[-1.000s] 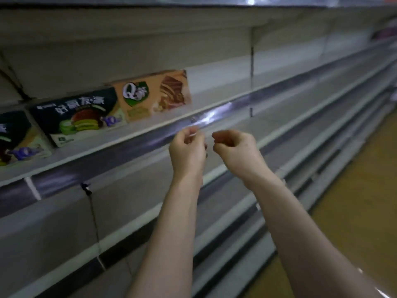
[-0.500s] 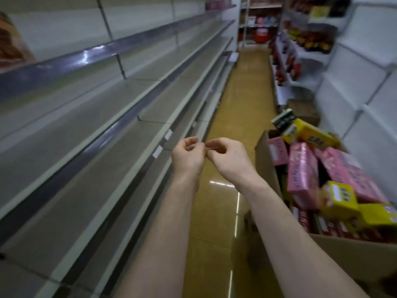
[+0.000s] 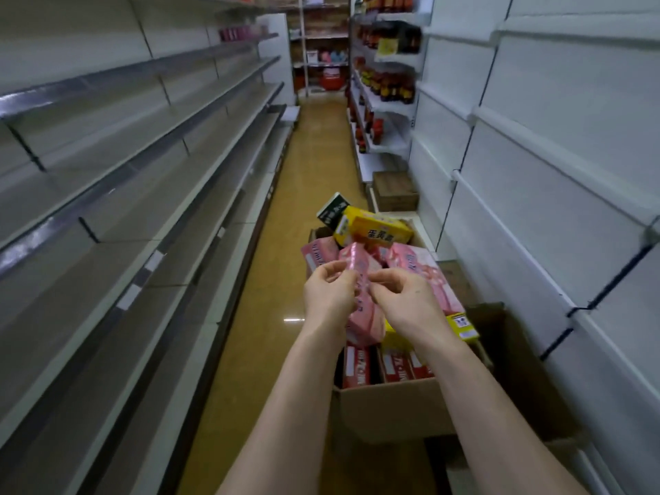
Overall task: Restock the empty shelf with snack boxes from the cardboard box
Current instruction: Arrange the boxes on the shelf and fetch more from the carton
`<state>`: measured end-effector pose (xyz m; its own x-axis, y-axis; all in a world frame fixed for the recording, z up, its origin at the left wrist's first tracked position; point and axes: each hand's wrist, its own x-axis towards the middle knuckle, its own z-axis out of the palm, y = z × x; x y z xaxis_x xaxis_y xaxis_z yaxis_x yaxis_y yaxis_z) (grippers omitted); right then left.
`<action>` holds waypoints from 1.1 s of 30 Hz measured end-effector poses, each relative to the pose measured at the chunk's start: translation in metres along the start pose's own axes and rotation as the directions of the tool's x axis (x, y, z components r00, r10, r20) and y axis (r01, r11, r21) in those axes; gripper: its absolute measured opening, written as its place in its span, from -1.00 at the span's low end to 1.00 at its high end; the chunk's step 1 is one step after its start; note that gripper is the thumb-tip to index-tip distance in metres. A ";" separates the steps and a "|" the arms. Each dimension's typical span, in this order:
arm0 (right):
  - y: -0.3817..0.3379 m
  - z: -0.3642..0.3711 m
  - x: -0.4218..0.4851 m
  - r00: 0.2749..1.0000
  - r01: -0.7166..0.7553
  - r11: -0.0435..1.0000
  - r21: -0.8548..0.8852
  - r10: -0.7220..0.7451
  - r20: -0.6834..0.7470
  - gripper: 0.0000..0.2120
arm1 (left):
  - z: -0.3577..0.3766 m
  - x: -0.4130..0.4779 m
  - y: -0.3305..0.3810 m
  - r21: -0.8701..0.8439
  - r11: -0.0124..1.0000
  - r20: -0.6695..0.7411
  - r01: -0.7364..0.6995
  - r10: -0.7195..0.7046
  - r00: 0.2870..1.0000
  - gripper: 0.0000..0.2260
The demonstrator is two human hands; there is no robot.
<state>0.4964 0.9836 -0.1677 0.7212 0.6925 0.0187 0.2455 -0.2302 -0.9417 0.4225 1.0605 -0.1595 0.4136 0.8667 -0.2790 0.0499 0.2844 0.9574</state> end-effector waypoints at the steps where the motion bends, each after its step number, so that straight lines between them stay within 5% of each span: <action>1: 0.005 -0.012 0.006 1.000 -0.013 1.000 -0.006 0.013 -0.001 -0.83 | 0.013 0.000 0.001 -0.008 1.000 0.003 0.003 -0.003 1.000 -0.83; 19: 0.075 -0.067 0.103 0.965 -0.257 0.966 0.018 0.258 -0.055 -0.84 | 0.065 0.100 -0.034 0.030 0.976 -0.097 0.216 -0.212 0.972 -0.83; 27: 0.119 -0.040 0.130 0.865 -0.479 0.846 -0.236 0.500 0.039 -0.58 | 0.096 0.140 -0.070 0.321 0.902 0.113 0.290 -0.341 0.933 -0.56; 33: 0.145 -0.028 0.126 0.831 -0.522 0.806 -0.277 0.554 0.046 -0.79 | 0.109 0.147 -0.121 0.564 0.772 0.166 0.293 -0.453 0.876 -0.30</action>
<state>0.6413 1.0186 -0.2921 0.7055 0.4795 -0.5219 0.0009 -0.7370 -0.6759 0.5769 1.1087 -0.3084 0.4903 0.5620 -0.6662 0.6725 0.2423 0.6993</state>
